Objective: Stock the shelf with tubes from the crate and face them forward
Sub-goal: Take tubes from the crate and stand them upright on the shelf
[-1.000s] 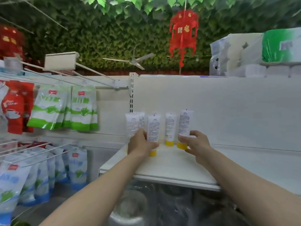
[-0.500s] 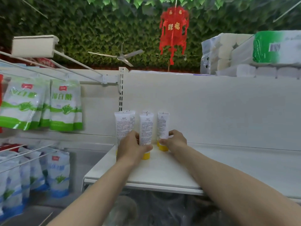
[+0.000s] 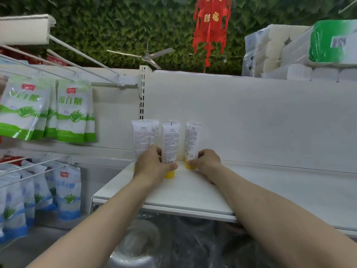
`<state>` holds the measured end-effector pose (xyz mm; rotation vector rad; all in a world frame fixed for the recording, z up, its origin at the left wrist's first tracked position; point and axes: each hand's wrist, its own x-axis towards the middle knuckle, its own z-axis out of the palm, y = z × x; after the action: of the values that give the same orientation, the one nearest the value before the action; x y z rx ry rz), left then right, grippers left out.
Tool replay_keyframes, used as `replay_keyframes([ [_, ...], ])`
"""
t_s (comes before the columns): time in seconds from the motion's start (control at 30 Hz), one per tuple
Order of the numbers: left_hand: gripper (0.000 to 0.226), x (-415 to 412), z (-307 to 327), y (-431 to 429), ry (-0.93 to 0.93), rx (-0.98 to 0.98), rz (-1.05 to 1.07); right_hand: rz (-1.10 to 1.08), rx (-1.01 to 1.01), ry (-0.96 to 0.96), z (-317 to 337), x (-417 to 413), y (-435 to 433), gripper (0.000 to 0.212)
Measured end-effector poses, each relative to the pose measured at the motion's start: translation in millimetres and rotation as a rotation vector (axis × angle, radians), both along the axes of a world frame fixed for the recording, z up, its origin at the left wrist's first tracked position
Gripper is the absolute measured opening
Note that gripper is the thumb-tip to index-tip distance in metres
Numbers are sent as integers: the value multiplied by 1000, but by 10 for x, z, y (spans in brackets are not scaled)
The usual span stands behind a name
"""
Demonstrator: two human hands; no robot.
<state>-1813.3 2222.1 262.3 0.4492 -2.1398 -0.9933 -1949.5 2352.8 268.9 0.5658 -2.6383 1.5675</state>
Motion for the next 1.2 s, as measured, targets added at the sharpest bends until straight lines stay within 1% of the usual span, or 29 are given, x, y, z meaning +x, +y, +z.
replay_keyframes([
  [0.17,43,2,5,-5,0,-3,-4,3,0,8,-4,-19,-6,35],
  [0.43,43,6,15,8,-13,-22,1,6,-15,2,-6,-28,-8,32],
  [0.57,43,9,14,12,-15,-19,-3,6,-22,-4,-11,-36,-9,35],
  [0.63,43,8,12,9,-11,-17,-5,6,-23,-4,-13,-38,-11,34],
  [0.77,42,2,3,4,-9,17,-17,2,-31,0,-9,-43,-19,26],
  [1.2,44,-3,-9,-12,-16,6,-32,-4,-32,-2,-17,-46,-18,28],
])
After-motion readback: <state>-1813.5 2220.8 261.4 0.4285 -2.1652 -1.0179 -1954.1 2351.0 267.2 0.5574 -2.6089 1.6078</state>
